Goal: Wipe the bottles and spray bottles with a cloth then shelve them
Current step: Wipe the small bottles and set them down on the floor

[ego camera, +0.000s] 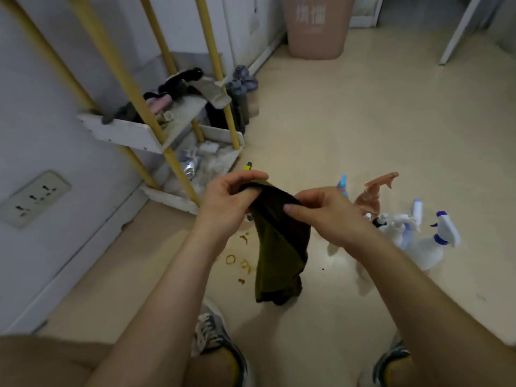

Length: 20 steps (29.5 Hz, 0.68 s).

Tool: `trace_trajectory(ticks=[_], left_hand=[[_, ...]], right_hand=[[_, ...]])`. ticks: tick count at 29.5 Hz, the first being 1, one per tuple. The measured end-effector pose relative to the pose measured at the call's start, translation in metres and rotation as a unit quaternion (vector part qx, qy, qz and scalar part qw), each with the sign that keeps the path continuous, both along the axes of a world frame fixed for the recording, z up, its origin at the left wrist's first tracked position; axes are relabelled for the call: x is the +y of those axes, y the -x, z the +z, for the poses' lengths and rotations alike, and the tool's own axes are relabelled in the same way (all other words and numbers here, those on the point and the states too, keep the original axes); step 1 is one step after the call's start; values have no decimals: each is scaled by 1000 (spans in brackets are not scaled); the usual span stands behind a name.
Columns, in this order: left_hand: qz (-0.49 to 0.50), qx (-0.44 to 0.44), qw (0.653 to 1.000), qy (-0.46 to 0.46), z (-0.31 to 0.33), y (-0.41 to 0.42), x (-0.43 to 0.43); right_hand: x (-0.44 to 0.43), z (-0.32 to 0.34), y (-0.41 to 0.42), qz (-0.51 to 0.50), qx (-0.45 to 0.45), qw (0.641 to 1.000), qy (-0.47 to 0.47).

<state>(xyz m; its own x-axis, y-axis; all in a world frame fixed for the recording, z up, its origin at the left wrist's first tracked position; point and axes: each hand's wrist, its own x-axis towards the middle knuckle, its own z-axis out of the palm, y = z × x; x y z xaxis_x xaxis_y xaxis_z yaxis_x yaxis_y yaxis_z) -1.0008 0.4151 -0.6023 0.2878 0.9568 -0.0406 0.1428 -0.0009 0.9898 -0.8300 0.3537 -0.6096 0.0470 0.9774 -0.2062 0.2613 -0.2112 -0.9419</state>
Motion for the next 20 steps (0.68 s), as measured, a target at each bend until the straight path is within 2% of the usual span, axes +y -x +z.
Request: trace_trajectory(ticks=[4,7,9,11,14,17,20], left_hand=[[53,8,998,-31,4,39,14],[171,-49,983,45,-17,74,38],[304,-52,946,102,-50,94,54],[359,35,922,140,-95,106,61],[276,208,923,172,-159,108,62],[194,361,903,129,-202,110,71],[143,437,884,84,-235,111,87]], right_hand=[[16,20,29,-93,24,995,-13],[34,14,39,-175,171,969,33],[42,-3,42,-210,256,940,75],[49,-28,49,-214,289,925,126],[61,-68,63,-184,302,916,187],[72,-102,75,-168,333,897,236],[82,-132,77,-173,372,872,268]])
